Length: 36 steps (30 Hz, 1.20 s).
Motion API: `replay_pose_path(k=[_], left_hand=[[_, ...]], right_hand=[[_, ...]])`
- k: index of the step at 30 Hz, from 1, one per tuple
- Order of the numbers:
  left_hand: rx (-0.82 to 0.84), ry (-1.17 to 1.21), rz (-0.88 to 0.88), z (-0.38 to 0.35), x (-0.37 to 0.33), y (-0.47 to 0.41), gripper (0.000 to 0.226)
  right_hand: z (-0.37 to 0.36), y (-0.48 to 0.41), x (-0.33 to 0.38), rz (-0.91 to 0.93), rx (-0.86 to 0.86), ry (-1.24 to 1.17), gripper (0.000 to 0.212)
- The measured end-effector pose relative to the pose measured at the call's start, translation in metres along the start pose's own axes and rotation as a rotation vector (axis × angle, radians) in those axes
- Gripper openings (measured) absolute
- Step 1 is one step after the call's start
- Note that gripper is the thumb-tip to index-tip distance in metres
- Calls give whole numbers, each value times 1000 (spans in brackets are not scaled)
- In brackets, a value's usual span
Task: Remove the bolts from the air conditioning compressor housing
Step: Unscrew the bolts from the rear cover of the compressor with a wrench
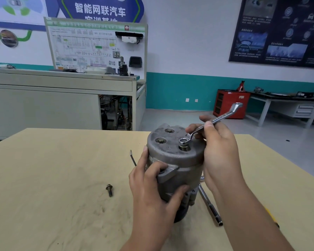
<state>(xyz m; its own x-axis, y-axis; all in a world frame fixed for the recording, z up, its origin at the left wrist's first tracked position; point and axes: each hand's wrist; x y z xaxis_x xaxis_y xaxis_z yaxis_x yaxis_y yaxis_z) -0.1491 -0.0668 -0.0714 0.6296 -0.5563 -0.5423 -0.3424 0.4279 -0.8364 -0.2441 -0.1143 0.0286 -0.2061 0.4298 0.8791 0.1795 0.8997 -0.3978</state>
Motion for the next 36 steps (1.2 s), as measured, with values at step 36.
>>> replay_pose_path(k=[36], left_hand=[[253, -148, 322, 11, -62, -78, 23]], right_hand=[[10, -10, 27, -417, 111, -329, 21]])
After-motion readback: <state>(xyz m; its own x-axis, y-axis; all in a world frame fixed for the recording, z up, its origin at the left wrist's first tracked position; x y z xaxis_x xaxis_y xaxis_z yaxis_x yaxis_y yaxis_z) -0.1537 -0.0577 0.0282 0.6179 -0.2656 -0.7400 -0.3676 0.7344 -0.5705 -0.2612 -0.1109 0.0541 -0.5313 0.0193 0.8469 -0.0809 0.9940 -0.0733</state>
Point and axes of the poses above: each hand's wrist, its own y-axis away from the middle knuckle, its own z-axis out of the back of the hand, x = y × z, and after that the axes turned 4 degrees about -x, right-handed
